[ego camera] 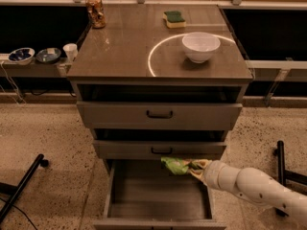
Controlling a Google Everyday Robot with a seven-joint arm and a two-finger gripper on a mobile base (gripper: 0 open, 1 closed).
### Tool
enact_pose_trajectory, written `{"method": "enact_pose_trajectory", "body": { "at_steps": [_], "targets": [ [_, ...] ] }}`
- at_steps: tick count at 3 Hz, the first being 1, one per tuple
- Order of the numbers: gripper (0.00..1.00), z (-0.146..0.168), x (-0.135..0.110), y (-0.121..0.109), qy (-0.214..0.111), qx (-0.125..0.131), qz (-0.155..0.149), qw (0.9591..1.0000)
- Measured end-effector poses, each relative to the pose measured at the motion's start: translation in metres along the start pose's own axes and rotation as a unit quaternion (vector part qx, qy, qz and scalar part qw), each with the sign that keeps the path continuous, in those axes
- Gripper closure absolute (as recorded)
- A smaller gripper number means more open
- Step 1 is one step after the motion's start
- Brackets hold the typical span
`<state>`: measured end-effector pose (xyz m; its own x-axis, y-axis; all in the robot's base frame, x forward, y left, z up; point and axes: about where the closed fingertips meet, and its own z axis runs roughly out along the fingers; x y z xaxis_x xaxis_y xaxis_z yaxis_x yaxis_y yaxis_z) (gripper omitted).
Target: Place green rice chip bag into bottom drawer
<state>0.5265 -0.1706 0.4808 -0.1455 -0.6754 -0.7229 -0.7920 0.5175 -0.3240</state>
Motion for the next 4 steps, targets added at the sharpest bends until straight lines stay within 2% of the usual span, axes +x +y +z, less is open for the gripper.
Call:
{"method": "enact_pose_trajectory", "body": {
  "at_steps": [1,2,3,4],
  "targets": [
    [1.00,0.031,0.081,0.036,0.019,-0.026,0.017,0.9993],
    [1.00,0.051,0.129,0.063,0.009,-0.047,0.021,0.9986],
    [1.00,0.058,0.132,0.070,-0.001,-0.051,0.025,0.9984],
    [1.00,0.074,0.128,0.073,-0.047,-0.069,0.022,0.9963]
  ]
}}
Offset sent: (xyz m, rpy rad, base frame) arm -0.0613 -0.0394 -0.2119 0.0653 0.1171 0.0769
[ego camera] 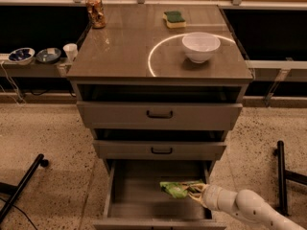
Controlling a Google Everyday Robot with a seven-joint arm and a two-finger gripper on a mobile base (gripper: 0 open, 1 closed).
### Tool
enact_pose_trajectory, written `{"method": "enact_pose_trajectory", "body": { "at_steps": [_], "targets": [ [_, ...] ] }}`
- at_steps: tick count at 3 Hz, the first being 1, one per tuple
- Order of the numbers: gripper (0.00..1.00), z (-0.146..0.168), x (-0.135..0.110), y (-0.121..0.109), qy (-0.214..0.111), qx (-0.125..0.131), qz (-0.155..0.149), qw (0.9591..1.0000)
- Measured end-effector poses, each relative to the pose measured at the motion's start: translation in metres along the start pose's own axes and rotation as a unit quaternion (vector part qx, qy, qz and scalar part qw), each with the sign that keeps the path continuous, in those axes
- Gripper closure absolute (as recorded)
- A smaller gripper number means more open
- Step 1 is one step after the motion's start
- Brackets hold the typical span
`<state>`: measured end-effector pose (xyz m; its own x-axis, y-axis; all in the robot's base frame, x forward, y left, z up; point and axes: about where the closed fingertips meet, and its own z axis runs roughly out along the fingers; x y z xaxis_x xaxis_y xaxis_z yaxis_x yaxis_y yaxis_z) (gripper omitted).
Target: Place green rice chip bag into bottom drawer
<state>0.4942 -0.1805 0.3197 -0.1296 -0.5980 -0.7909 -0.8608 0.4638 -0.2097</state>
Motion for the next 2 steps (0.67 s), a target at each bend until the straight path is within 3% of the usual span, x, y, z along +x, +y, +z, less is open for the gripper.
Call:
{"method": "enact_pose_trajectory", "body": {
  "at_steps": [1,2],
  "targets": [
    [0.97,0.081,0.005,0.040,-0.028,-0.051,-0.024,0.9980],
    [0.75,0.121,0.008,0.053,-0.030,-0.058,-0.029,0.9974]
  ]
}}
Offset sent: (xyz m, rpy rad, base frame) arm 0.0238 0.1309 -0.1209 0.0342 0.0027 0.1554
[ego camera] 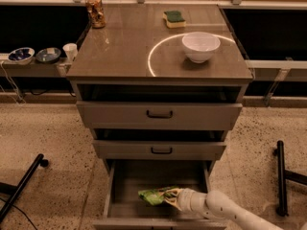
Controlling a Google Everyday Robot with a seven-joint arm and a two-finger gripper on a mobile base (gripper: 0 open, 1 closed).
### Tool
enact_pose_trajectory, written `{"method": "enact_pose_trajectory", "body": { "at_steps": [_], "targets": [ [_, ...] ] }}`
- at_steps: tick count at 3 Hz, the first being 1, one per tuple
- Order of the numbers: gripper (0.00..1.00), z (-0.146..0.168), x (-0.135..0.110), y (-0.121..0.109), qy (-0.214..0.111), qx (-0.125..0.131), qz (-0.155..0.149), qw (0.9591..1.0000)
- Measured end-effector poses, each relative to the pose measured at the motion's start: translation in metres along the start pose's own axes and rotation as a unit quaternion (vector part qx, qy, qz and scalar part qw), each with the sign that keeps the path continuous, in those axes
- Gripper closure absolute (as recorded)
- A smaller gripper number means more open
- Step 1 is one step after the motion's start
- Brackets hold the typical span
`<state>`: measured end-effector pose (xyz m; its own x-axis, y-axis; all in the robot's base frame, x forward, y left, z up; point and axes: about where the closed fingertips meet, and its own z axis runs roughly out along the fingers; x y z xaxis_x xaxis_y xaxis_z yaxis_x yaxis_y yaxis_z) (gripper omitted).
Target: Place green rice chip bag into bottom drawer
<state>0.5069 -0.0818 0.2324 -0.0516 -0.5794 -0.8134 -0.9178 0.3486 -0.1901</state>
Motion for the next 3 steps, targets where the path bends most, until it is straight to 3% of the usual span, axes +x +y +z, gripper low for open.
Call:
{"method": "enact_pose_trajectory", "body": {
  "at_steps": [3],
  "targets": [
    [0.05,0.0042,-0.0001,0.0023,-0.001,-0.002,0.001,1.0000]
  ]
}}
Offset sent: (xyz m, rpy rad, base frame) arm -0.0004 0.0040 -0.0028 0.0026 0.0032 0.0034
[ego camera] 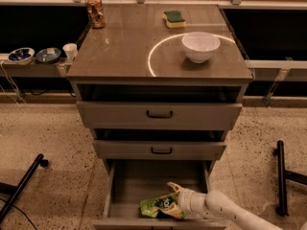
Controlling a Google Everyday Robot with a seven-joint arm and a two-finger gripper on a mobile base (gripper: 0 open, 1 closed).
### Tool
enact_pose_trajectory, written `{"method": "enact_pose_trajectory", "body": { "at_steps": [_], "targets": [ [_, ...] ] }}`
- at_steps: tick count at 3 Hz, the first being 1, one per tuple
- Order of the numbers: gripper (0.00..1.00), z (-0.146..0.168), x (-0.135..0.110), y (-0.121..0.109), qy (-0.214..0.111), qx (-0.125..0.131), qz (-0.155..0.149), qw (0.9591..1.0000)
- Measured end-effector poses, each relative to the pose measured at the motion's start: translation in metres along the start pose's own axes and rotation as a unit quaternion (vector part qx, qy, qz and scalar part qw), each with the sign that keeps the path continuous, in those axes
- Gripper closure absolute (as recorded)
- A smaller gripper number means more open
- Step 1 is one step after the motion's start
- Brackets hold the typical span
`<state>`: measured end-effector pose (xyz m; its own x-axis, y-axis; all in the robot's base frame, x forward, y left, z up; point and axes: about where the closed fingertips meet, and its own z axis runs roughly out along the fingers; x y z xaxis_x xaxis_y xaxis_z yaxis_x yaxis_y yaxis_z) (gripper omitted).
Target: Place green rice chip bag into bottom drawer
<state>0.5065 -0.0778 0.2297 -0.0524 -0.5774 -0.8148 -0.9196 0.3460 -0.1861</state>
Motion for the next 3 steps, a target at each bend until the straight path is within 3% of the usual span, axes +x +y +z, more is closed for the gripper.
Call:
{"method": "enact_pose_trajectory", "body": {
  "at_steps": [1,2,3],
  "targets": [
    [0.00,-0.015,-0.001,-0.001,0.004,0.000,0.012,0.9999],
    [0.00,-0.060,-0.015,-0.005,0.013,0.005,0.026,0.9996],
    [0.00,-0.109,-0.009,-0.009,0.019,0.020,0.065,0.9975]
  ]
}}
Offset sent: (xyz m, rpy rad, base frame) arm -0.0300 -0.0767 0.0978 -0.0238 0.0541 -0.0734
